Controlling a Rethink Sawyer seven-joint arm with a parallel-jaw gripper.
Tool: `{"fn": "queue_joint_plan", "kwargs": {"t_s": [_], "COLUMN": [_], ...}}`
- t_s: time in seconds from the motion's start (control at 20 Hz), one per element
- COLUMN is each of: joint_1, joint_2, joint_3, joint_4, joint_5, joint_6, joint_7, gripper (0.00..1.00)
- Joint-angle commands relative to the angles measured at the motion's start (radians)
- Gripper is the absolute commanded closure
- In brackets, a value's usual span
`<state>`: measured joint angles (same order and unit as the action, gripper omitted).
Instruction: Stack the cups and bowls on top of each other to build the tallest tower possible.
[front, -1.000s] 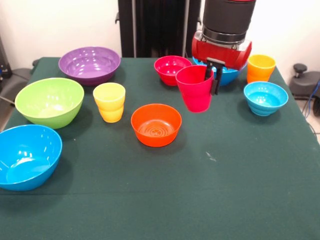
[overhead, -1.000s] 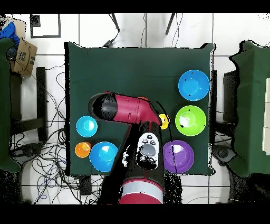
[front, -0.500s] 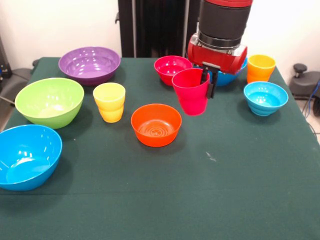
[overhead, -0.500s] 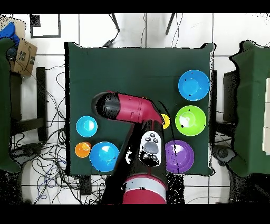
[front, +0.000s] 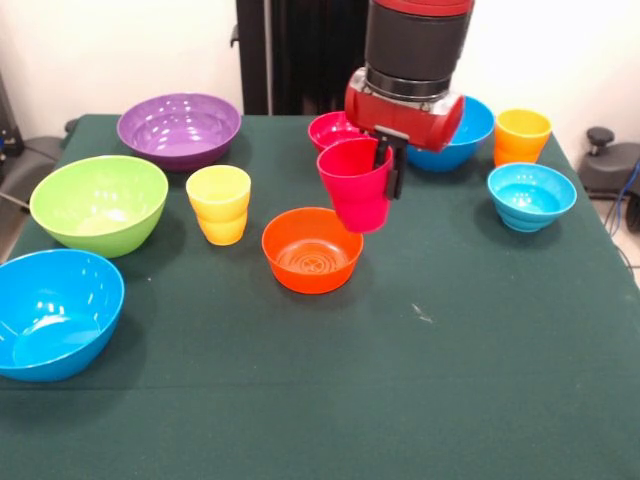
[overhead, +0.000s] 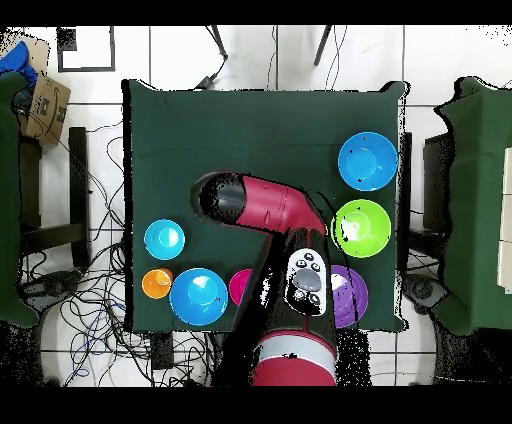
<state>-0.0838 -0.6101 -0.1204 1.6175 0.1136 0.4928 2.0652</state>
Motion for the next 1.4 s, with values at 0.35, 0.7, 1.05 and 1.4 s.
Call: {"fn": "queue_joint_plan", "kwargs": {"t_s": [0.35, 0.7, 1.05, 1.4], "joint_1": [-0.047, -0.026, -0.069, -0.114], "joint_2": [0.053, 0.07, 0.052, 0.038], "joint_3": [0.131, 0.109, 0.144, 0.178], "joint_4": [0.038, 0.026, 0.101, 0.156], "joint_5": [-0.102, -0.15, -0.186, -0.215], "joint_6": [-0.006, 0.001, -0.073, -0.137], "joint_7": [-0.058, -0.044, -0.055, -0.042], "gripper": [1.0, 1.0, 1.0, 1.0]}}
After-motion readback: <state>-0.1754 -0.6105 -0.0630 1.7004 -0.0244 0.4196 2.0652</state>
